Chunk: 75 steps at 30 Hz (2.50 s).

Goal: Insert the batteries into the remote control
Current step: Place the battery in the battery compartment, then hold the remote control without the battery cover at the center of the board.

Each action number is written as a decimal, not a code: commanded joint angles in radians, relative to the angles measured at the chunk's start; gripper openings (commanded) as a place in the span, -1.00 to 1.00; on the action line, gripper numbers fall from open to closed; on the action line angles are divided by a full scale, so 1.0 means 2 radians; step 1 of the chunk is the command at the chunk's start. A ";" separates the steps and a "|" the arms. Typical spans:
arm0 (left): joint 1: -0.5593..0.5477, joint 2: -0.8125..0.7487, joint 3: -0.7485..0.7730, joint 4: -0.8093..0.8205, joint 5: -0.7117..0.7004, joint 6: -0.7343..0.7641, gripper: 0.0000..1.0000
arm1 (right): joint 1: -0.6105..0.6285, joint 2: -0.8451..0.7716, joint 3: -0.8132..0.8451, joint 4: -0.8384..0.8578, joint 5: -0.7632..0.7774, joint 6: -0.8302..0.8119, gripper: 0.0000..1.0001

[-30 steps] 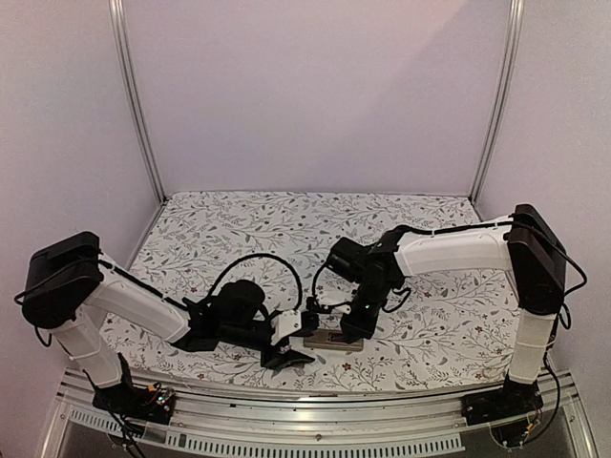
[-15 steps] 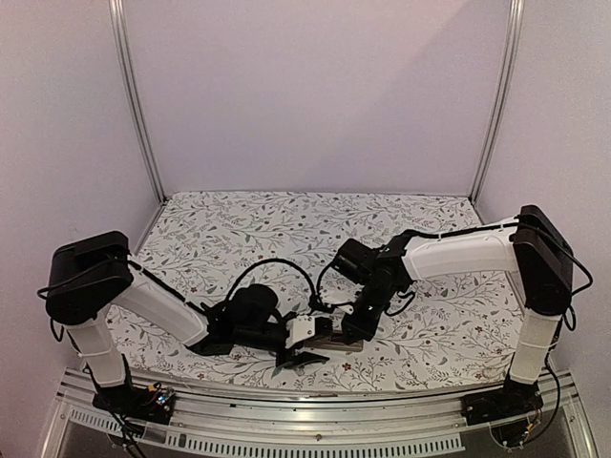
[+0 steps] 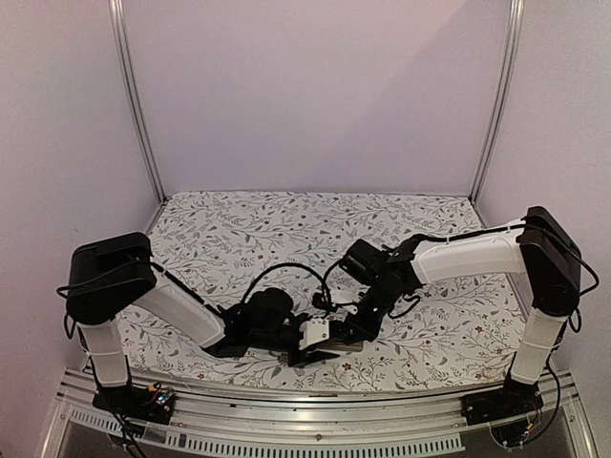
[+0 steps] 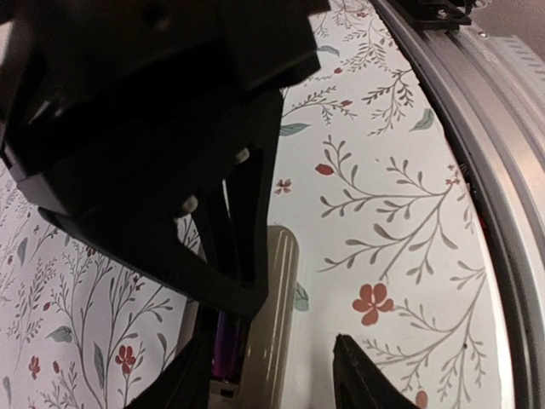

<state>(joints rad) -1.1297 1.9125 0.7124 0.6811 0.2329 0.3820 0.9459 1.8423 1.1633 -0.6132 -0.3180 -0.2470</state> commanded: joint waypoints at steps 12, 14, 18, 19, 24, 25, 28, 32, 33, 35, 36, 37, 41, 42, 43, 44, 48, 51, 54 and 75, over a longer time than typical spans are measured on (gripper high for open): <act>-0.005 0.018 0.008 -0.021 -0.024 -0.007 -0.09 | -0.001 -0.006 -0.005 0.035 -0.009 -0.011 -0.64; -0.005 0.012 0.005 -0.023 -0.023 -0.008 -0.09 | -0.001 -0.010 -0.004 0.033 -0.010 -0.010 -0.60; -0.005 -0.003 0.001 -0.033 -0.024 -0.010 -0.09 | -0.001 -0.017 -0.003 0.029 -0.011 -0.013 -0.58; -0.005 -0.008 0.001 -0.034 -0.023 -0.013 -0.09 | -0.001 -0.019 -0.003 0.028 -0.009 -0.013 -0.57; -0.005 -0.035 -0.002 -0.035 -0.015 -0.026 -0.08 | -0.001 -0.029 -0.006 0.023 -0.010 -0.013 -0.47; -0.005 -0.040 -0.004 -0.035 -0.014 -0.029 -0.07 | -0.001 -0.031 -0.006 0.023 -0.010 -0.014 -0.45; -0.005 -0.057 -0.009 -0.039 -0.009 -0.032 -0.06 | -0.001 -0.043 -0.005 0.022 -0.013 -0.015 -0.40; -0.004 -0.078 -0.020 -0.065 -0.009 -0.036 0.00 | -0.002 -0.064 -0.011 0.018 -0.015 -0.017 -0.27; -0.004 -0.087 -0.026 -0.074 -0.014 -0.037 0.05 | -0.002 -0.071 -0.019 0.020 -0.013 -0.017 -0.21; 0.002 -0.108 -0.043 -0.088 -0.021 -0.041 0.20 | -0.003 -0.094 -0.041 0.034 -0.010 -0.011 -0.05; 0.006 -0.120 -0.052 -0.094 -0.020 -0.045 0.33 | -0.003 -0.108 -0.056 0.047 -0.010 -0.010 0.01; 0.011 -0.129 -0.059 -0.101 -0.018 -0.049 0.43 | -0.003 -0.119 -0.070 0.063 -0.009 -0.010 0.05; 0.027 -0.138 -0.076 -0.111 -0.044 -0.055 0.59 | -0.009 -0.162 -0.122 0.155 -0.025 -0.015 0.02; 0.030 -0.132 -0.072 -0.114 -0.052 -0.053 0.59 | -0.015 -0.162 -0.125 0.167 -0.037 -0.008 -0.04; 0.034 -0.124 -0.065 -0.122 -0.055 -0.052 0.58 | -0.026 -0.157 -0.123 0.170 -0.050 0.003 -0.12; 0.037 -0.115 -0.056 -0.132 -0.054 -0.052 0.57 | -0.035 -0.144 -0.120 0.167 -0.054 0.026 -0.25; 0.048 -0.100 -0.042 -0.143 -0.053 -0.060 0.52 | -0.047 -0.131 -0.124 0.163 -0.030 0.096 -0.51; 0.059 -0.113 -0.048 -0.134 -0.036 -0.066 0.52 | -0.047 -0.150 -0.127 0.156 -0.007 0.213 -0.51; 0.063 -0.110 -0.048 -0.135 -0.029 -0.059 0.53 | -0.047 -0.162 -0.118 0.130 0.014 0.324 -0.53; 0.083 -0.042 0.019 -0.186 0.065 -0.037 0.38 | -0.047 -0.149 -0.098 0.050 0.011 0.482 -0.65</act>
<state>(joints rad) -0.9703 1.8034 0.7357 0.3305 0.3145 0.3038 0.8505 1.5349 0.9413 -0.4904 -0.2932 0.6922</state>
